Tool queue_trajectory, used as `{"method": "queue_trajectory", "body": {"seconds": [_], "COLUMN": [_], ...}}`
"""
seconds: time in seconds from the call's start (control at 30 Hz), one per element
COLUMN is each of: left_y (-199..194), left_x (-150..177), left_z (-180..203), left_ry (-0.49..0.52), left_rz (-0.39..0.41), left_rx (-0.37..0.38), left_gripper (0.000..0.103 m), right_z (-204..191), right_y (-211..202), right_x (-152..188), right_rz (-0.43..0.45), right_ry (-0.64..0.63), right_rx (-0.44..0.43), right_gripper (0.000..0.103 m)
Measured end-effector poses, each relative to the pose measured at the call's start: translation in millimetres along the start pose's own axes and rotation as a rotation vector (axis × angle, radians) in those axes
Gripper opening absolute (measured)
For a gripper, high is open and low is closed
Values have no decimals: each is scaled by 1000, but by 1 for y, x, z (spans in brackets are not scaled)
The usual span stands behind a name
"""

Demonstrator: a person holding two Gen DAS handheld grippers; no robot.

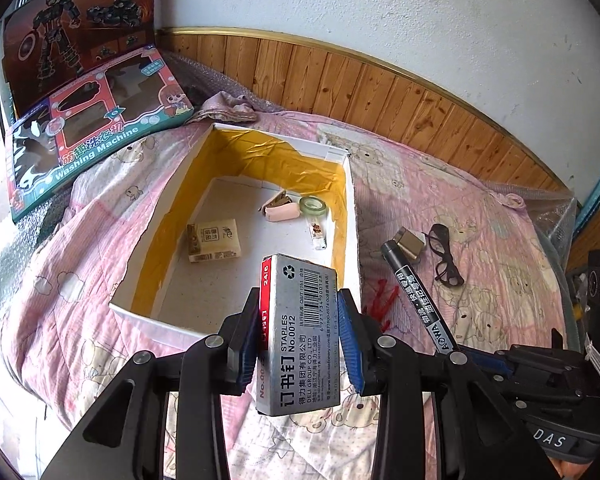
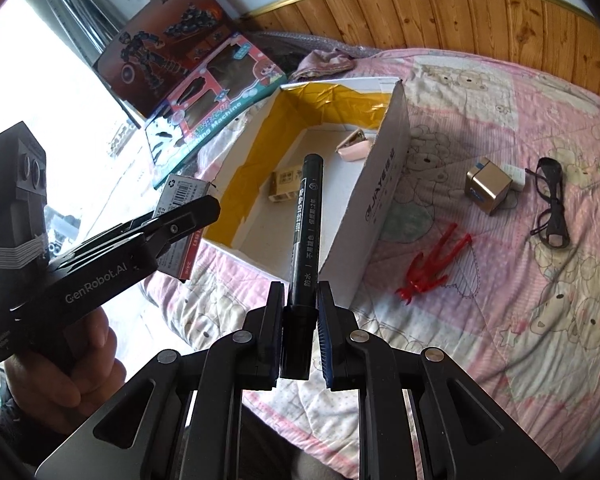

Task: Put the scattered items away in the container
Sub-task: 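Carry the staples box and black marker over the white box with both tools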

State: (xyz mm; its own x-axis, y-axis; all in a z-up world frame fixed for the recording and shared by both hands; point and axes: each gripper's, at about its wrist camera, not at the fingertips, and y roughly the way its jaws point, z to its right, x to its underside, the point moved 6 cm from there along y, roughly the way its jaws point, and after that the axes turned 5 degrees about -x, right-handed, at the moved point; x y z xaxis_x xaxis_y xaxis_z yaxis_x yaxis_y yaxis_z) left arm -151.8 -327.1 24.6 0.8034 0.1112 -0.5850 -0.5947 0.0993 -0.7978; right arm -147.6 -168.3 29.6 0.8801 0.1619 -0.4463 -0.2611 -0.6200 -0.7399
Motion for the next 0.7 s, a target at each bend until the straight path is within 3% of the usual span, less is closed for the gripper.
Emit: {"method": "queue_trajectory", "body": {"seconds": [0.33,0.7], "left_y": [-25,-38], "left_x": [-29,-52], "left_z": [8,23], "left_ry": [20,40], "left_rz": [-1,12], "left_rx": [-74,-68], "left_gripper": [37,37], "right_z": [-13,-32], "right_y": [-27,-29], "right_x": [-33,-47], "right_rz": [-32,-83], "right_ry": [-58,-114], "right_rx": [10,-4], "right_gripper": [16,16]}}
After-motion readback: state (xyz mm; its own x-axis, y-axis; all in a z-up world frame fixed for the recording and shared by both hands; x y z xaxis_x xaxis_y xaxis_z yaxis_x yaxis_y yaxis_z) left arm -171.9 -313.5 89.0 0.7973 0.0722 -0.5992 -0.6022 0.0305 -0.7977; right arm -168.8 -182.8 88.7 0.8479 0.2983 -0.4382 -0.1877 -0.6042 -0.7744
